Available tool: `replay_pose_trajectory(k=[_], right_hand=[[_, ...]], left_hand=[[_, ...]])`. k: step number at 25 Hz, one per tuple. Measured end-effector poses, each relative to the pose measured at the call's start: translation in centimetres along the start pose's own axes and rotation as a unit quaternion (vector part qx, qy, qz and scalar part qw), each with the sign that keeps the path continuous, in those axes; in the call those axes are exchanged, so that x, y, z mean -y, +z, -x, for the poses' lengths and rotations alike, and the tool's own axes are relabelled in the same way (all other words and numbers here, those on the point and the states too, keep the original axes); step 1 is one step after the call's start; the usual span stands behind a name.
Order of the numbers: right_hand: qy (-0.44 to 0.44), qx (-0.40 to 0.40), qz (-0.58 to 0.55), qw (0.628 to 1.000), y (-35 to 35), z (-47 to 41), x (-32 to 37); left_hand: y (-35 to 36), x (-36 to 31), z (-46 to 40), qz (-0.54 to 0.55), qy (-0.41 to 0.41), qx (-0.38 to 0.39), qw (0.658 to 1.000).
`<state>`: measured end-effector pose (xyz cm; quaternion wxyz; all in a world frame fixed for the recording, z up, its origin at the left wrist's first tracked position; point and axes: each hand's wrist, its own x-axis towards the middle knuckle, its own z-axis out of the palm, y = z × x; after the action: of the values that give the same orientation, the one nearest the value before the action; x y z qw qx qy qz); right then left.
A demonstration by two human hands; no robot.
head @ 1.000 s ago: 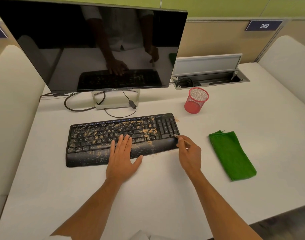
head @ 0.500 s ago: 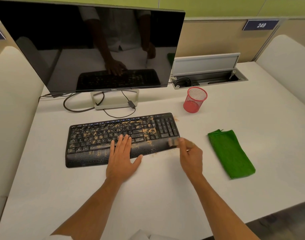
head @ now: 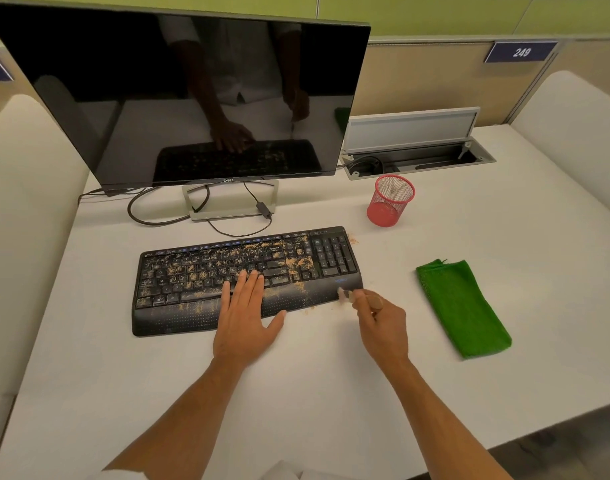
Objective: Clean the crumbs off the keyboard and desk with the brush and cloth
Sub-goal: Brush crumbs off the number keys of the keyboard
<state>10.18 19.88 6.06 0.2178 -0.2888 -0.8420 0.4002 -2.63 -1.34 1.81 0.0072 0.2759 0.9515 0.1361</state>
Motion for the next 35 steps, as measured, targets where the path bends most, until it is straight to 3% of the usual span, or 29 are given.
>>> replay_pose_trajectory(k=[4, 7, 13, 20, 25, 30, 35], right_hand=[[0.014, -0.06, -0.023, 0.998, -1.5, -1.8, -0.2], [-0.003, -0.06, -0.027, 0.998, -2.2, -4.5, -0.1], [0.049, -0.009, -0.042, 0.998, -1.2, -10.5, 1.1], [0.037, 0.03, -0.022, 0.999, 0.8, -15.8, 2.9], [0.145, 0.055, -0.15, 0.976, 2.2, -17.4, 3.2], [0.153, 0.144, -0.158, 0.965, 4.6, -17.0, 3.7], [0.168, 0.123, -0.134, 0.969, 3.6, -18.0, 2.9]], left_hand=[[0.2, 0.0, -0.1, -0.002, 0.001, -0.001, 1.0], [0.2, 0.1, -0.1, -0.003, 0.001, -0.004, 1.0], [0.1, 0.1, -0.1, -0.003, 0.001, -0.005, 1.0], [0.1, 0.0, -0.1, 0.0, -0.002, -0.002, 1.0], [0.1, 0.0, -0.2, -0.004, -0.002, -0.004, 1.0], [0.0, 0.0, -0.2, -0.004, -0.006, 0.007, 1.0], [0.0, 0.0, -0.2, -0.003, -0.007, 0.012, 1.0]])
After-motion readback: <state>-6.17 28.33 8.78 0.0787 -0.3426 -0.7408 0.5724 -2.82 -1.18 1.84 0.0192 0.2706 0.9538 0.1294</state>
